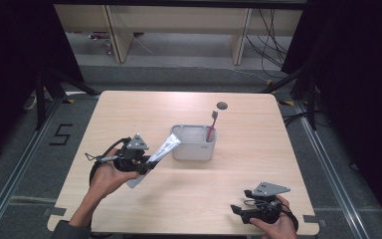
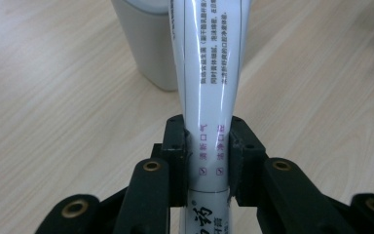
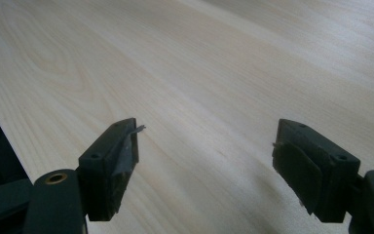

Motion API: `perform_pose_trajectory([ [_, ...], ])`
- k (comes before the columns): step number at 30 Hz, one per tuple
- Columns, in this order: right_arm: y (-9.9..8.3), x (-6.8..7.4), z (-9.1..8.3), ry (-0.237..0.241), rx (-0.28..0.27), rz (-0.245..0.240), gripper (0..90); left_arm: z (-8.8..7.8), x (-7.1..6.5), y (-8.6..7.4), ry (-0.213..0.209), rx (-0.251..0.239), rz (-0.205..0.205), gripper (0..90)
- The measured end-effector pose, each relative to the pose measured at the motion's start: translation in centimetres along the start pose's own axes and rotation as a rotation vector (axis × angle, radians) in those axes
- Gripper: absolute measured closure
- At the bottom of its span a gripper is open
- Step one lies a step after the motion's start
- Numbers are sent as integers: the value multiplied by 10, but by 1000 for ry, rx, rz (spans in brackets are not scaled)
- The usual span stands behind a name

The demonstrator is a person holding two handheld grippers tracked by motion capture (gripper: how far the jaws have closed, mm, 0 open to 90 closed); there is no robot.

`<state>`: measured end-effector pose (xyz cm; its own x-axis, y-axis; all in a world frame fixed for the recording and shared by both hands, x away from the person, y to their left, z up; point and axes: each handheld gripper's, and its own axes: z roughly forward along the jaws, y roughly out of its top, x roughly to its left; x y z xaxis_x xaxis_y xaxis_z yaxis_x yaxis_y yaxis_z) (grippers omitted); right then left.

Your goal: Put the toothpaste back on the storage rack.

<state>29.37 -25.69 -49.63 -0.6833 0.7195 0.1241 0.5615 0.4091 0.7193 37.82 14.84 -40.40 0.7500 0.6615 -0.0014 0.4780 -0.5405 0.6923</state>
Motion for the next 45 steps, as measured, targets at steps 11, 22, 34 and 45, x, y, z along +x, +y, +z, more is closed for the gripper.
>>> perform_pose_trajectory([
  [11, 0, 0, -1, 1, -1, 12, 255, -1, -5, 23, 27, -149, -32, 725],
  [22, 0, -1, -1, 0, -7, -3, 255, 6, -9, 53, 29, -281, -47, 724],
  [34, -1, -3, -1, 1, -7, -2, 255, 20, -10, 86, 44, -370, -57, 724],
  [45, -1, -2, -1, 22, -1, 25, 255, 36, -10, 110, 65, -415, -63, 723],
])
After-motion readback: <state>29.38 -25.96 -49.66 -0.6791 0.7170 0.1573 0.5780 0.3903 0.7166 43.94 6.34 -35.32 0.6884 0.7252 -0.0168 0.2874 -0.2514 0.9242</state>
